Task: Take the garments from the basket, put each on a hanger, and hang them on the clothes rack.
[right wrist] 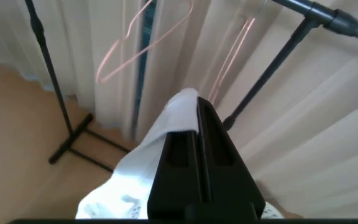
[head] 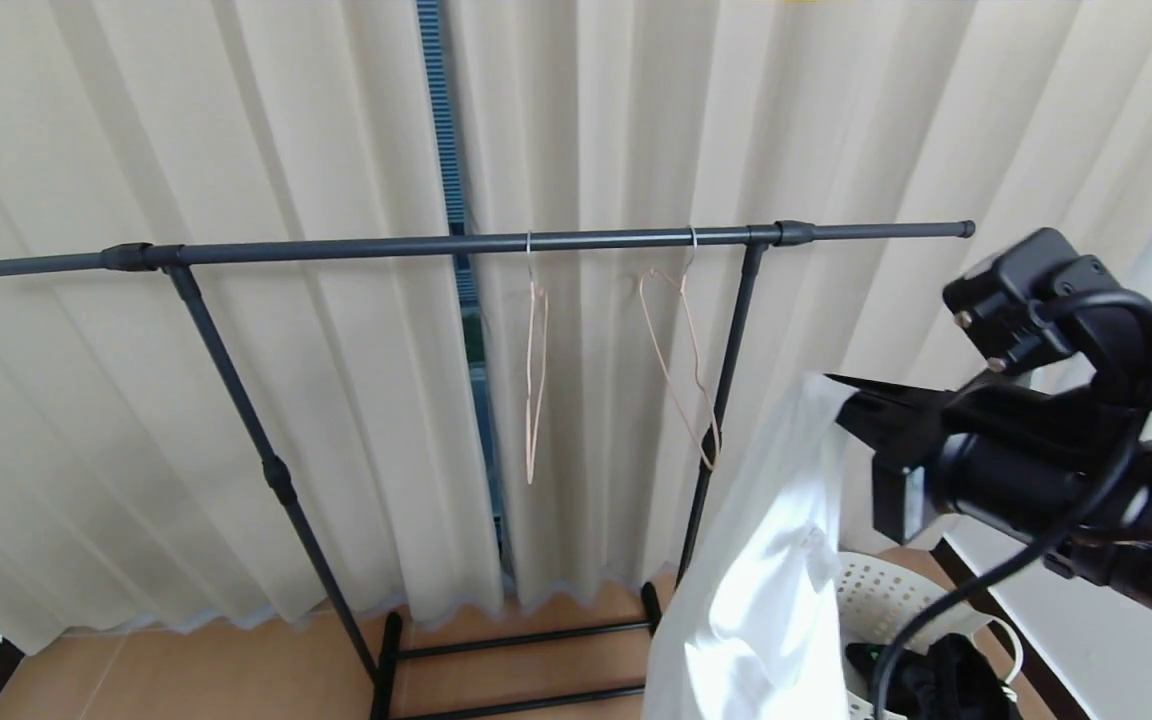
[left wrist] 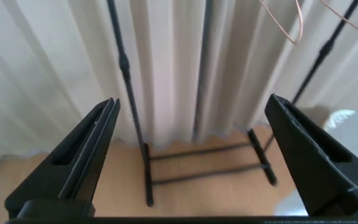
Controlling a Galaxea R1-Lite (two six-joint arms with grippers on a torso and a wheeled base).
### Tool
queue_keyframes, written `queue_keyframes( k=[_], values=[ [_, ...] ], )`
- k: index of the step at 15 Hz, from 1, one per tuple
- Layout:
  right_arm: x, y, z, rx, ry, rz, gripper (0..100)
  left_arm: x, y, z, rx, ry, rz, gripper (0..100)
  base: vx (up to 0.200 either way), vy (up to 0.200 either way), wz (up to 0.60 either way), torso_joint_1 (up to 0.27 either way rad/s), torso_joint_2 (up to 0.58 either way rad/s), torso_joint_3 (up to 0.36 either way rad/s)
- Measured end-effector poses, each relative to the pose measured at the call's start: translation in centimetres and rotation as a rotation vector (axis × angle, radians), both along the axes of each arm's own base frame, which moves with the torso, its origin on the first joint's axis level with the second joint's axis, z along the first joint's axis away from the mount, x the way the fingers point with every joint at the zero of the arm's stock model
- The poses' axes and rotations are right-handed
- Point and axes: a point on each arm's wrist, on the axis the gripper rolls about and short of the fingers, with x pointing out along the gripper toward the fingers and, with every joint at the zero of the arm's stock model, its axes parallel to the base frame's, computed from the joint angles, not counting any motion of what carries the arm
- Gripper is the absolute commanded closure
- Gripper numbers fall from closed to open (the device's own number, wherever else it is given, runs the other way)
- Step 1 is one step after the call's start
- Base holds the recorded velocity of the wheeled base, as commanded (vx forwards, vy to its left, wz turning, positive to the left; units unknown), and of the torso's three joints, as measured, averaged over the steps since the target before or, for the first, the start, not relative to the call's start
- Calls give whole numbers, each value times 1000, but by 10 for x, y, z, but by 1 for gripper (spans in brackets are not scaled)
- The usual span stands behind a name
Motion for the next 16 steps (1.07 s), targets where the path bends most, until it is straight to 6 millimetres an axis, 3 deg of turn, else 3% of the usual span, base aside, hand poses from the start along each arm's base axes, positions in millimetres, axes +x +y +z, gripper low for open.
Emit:
queue_keyframes(
  k=[4, 8, 13, 16],
  values=[
    [25, 26, -8, 91, -8, -5, 100, 54, -20, 42, -100, 231, -242, 0, 0, 0, 0, 0, 0, 0],
    [30, 34, -18, 70, 16, -1, 100, 112, -83, 63, -140, 448, -458, 0, 0, 0, 0, 0, 0, 0],
    [29, 44, -23, 67, 19, 24, 100, 172, -181, 52, -119, 594, -575, 0, 0, 0, 0, 0, 0, 0],
    [29, 45, -24, 65, 20, 25, 100, 197, -226, 36, -94, 640, -602, 0, 0, 0, 0, 0, 0, 0]
  ],
)
